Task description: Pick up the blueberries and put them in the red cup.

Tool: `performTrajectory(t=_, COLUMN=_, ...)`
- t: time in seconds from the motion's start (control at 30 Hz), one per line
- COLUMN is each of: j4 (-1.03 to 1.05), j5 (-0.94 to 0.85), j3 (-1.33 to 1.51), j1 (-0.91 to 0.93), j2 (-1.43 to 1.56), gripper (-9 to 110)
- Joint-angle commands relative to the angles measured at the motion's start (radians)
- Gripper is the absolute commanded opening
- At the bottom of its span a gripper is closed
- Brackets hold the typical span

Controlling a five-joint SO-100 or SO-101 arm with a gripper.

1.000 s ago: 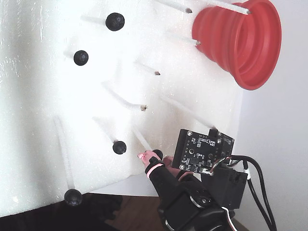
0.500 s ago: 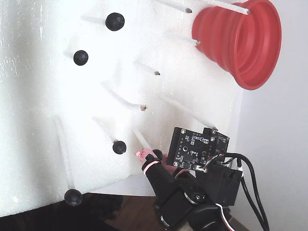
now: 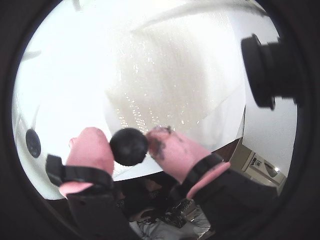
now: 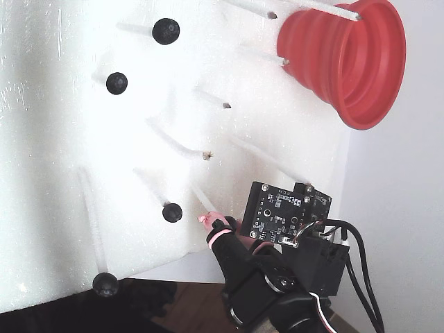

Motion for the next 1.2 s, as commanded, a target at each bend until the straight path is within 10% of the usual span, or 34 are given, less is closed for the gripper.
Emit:
performTrajectory(t=0.0, j4=-0.017, j5=-0.003, j3=-0.021, j1=0.009, j2=0.009, gripper=14)
performTrajectory(t=1.17, j4=0.25, j5=-0.006, j3=-0.009, j1=-0.012, j2=0.334, gripper=12)
